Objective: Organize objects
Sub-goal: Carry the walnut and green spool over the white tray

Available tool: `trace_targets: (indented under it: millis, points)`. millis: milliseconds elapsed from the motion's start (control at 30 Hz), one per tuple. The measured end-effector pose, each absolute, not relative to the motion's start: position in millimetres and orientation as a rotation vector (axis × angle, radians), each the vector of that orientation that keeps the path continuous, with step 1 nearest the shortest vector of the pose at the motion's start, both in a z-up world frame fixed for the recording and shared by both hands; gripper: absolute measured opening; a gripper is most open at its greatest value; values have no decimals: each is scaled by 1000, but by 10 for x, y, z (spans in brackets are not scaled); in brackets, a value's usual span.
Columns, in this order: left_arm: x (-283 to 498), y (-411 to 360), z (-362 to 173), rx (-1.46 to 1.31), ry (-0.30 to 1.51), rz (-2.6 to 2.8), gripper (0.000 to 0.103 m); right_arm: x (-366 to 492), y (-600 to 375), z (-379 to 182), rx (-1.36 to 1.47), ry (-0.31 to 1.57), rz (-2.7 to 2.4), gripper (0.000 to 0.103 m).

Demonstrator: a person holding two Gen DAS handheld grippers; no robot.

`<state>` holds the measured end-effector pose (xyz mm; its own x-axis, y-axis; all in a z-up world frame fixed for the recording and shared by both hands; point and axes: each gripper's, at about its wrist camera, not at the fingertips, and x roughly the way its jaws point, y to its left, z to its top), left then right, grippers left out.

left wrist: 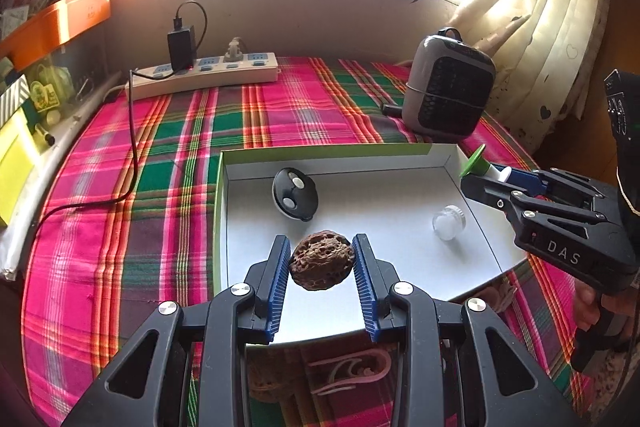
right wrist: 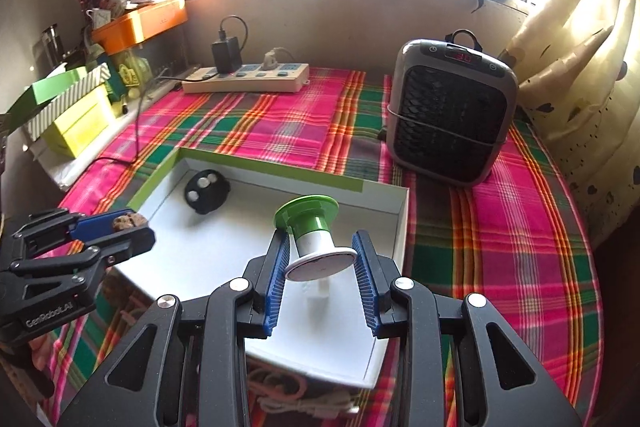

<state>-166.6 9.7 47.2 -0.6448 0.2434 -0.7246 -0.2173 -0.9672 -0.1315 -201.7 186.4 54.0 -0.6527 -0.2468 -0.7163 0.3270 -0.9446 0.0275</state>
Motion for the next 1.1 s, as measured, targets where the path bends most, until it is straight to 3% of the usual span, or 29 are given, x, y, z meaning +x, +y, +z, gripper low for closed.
trace_targets:
  millis: [1100]
  points:
    - [-2038,91,184,-1273,-27,2623,30,-2654,1724,115,1306,222,-2531,34]
